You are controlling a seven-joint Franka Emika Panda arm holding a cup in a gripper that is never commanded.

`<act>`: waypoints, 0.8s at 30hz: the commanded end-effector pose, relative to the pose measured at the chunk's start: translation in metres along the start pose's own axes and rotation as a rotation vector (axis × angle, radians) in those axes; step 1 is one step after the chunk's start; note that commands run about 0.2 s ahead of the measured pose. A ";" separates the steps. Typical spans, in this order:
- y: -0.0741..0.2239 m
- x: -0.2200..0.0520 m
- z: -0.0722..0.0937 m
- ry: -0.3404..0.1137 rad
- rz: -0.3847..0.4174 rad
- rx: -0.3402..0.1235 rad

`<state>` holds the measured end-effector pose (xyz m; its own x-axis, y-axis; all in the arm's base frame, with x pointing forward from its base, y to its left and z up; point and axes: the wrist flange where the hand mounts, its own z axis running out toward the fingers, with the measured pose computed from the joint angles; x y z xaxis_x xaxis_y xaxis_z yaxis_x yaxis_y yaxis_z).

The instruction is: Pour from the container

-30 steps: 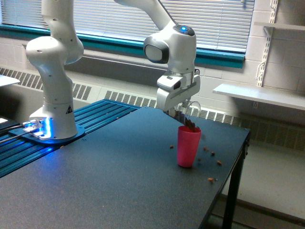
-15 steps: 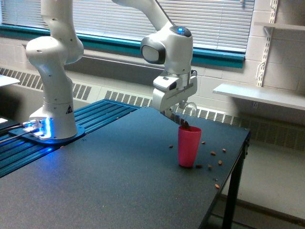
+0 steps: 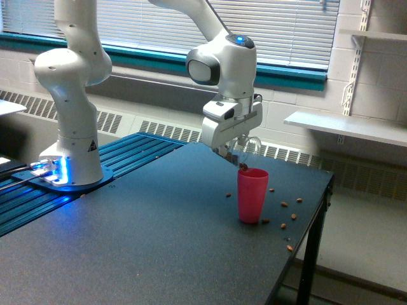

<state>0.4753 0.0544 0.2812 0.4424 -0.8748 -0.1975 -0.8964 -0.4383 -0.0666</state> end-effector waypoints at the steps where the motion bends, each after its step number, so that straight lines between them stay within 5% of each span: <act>1: 0.000 0.006 -0.009 0.011 0.024 0.012; 24: -0.018 0.023 -0.014 -0.006 -0.011 -0.061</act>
<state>0.4957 0.0385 0.2931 0.4476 -0.8733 -0.1924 -0.8921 -0.4509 -0.0289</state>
